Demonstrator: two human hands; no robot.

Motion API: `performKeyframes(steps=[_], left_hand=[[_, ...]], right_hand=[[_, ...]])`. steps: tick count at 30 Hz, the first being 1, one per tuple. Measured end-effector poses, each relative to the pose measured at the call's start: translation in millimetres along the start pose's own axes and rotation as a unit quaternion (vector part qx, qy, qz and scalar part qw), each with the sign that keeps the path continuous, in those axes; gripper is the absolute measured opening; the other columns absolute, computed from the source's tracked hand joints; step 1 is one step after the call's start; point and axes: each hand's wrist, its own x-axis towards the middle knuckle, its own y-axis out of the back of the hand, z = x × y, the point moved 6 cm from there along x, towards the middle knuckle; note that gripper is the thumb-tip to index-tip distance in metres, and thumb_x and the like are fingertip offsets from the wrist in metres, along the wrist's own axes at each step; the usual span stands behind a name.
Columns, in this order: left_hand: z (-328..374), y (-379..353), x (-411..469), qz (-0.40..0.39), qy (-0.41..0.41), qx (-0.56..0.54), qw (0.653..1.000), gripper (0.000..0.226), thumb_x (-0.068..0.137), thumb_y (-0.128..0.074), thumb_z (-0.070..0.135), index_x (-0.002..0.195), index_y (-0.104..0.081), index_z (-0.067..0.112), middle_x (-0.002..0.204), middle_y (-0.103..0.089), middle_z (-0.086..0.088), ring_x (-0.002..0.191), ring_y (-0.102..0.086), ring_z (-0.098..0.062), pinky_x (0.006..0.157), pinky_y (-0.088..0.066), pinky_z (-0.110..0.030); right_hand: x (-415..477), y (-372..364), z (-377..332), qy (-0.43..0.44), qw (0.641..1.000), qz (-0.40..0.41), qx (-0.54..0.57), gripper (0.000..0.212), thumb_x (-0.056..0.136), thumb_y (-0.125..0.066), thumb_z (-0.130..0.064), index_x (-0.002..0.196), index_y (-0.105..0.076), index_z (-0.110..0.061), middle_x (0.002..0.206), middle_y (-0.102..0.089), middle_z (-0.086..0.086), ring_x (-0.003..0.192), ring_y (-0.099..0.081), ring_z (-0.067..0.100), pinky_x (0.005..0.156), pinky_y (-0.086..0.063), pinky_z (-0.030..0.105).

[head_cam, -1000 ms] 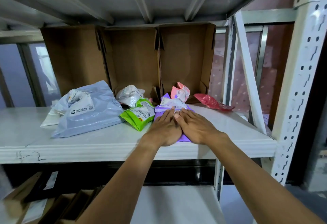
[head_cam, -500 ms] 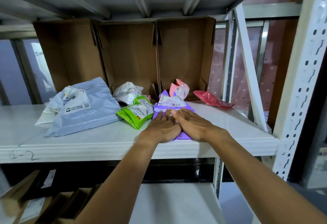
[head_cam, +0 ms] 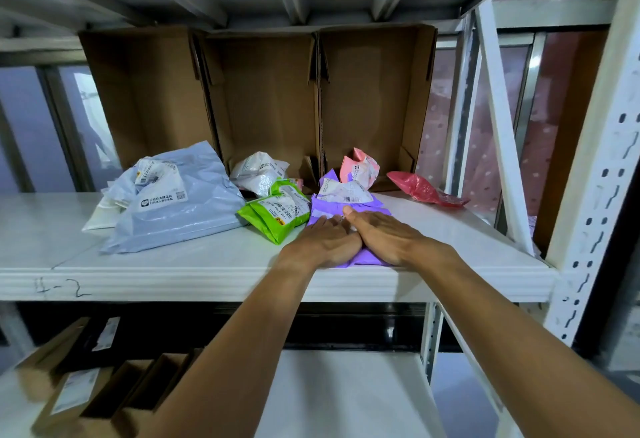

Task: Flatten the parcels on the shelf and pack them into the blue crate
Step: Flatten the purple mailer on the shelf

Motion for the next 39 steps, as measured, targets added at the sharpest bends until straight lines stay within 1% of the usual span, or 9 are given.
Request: performKeyframes(steps=[6, 9, 13, 19, 21, 27, 31, 35, 39], left_hand=[[2.6, 2.0, -2.9, 0.003, 0.004, -0.007, 1.0, 0.071, 0.087, -0.011, 0.073, 0.153, -0.019, 0.048, 0.166, -0.021, 0.004, 0.154, -0.011, -0.026, 0.122, -0.015, -0.048], [8.5, 5.8, -7.8, 0.009, -0.009, 0.007, 1.0, 0.064, 0.096, -0.014, 0.06, 0.156, -0.021, 0.038, 0.164, -0.026, -0.001, 0.152, -0.018, -0.027, 0.122, -0.018, -0.045], [12.3, 11.0, -17.9, 0.031, 0.0, -0.018, 0.999, 0.057, 0.103, -0.018, 0.051, 0.157, -0.024, 0.034, 0.165, -0.022, 0.001, 0.153, -0.016, -0.021, 0.123, -0.015, -0.04], [4.3, 20.1, -25.3, 0.012, 0.056, 0.014, 0.998, 0.057, 0.108, -0.015, 0.042, 0.16, -0.016, 0.02, 0.168, -0.006, -0.001, 0.155, -0.004, -0.017, 0.125, -0.007, -0.037], [0.5, 22.1, -28.4, 0.013, 0.071, 0.005, 0.997, 0.058, 0.108, -0.016, 0.043, 0.16, -0.015, 0.018, 0.168, -0.006, 0.0, 0.155, -0.005, -0.016, 0.125, -0.006, -0.033], [2.6, 23.3, -32.2, 0.025, 0.084, 0.021, 0.996, 0.061, 0.107, -0.013, 0.045, 0.159, -0.016, 0.013, 0.168, -0.01, -0.003, 0.154, -0.009, -0.018, 0.124, -0.008, -0.034], [16.9, 30.4, -43.8, 0.042, 0.043, 0.095, 0.994, 0.053, 0.11, -0.015, 0.032, 0.154, -0.029, 0.005, 0.162, -0.027, -0.013, 0.15, -0.023, -0.028, 0.12, -0.022, -0.042], [19.1, 30.2, -45.4, 0.084, 0.028, 0.114, 0.99, 0.045, 0.108, -0.023, 0.021, 0.142, -0.044, -0.001, 0.148, -0.044, -0.022, 0.137, -0.04, -0.038, 0.11, -0.036, -0.048], [21.4, 31.9, -40.1, 0.12, -0.02, 0.011, 0.992, 0.045, 0.104, -0.035, 0.015, 0.146, -0.041, 0.002, 0.144, -0.049, -0.017, 0.133, -0.046, -0.033, 0.109, -0.033, -0.039]], right_hand=[[0.7, -0.4, 0.4, 0.0, 1.0, 0.001, 0.006, 0.089, 0.076, 0.005, -0.09, 0.131, -0.053, -0.051, 0.14, -0.055, -0.011, 0.126, -0.049, 0.017, 0.104, -0.038, 0.046], [1.8, -1.3, 3.2, 0.0, 1.0, -0.001, 0.007, 0.078, 0.086, 0.0, -0.08, 0.13, -0.055, -0.045, 0.142, -0.053, -0.01, 0.128, -0.046, 0.017, 0.106, -0.037, 0.045], [0.9, 0.2, 7.0, -0.019, 1.0, 0.001, 0.006, 0.053, 0.101, -0.014, -0.052, 0.132, -0.053, -0.034, 0.15, -0.044, -0.005, 0.136, -0.039, 0.016, 0.108, -0.032, 0.04], [2.2, -2.3, 9.2, -0.022, 0.996, -0.031, -0.075, 0.052, 0.106, -0.018, -0.038, 0.155, -0.03, -0.022, 0.166, -0.015, -0.005, 0.152, -0.012, 0.015, 0.122, -0.015, 0.04], [2.8, -3.9, 11.7, -0.025, 0.995, -0.043, -0.088, 0.052, 0.106, -0.019, -0.037, 0.154, -0.032, -0.022, 0.166, -0.012, -0.007, 0.153, -0.008, 0.015, 0.123, -0.014, 0.042], [-1.1, -0.5, 6.5, -0.049, 0.988, -0.058, -0.138, 0.055, 0.099, -0.019, -0.04, 0.145, -0.041, -0.021, 0.165, -0.019, 0.001, 0.149, -0.019, 0.027, 0.118, -0.024, 0.048], [0.3, 6.7, -3.1, -0.057, 0.984, -0.056, -0.161, 0.071, 0.084, -0.017, -0.053, 0.139, -0.044, -0.017, 0.16, -0.029, 0.009, 0.141, -0.032, 0.031, 0.112, -0.032, 0.049], [4.2, 10.6, -15.0, -0.024, 0.988, 0.001, -0.15, 0.054, 0.101, -0.032, -0.037, 0.149, -0.038, -0.011, 0.166, -0.013, 0.006, 0.151, -0.017, 0.023, 0.118, -0.022, 0.038], [7.2, 4.4, -17.6, -0.013, 0.997, 0.028, -0.068, 0.039, 0.102, -0.029, -0.032, 0.131, -0.053, -0.021, 0.15, -0.046, 0.003, 0.134, -0.043, 0.022, 0.107, -0.036, 0.036]])
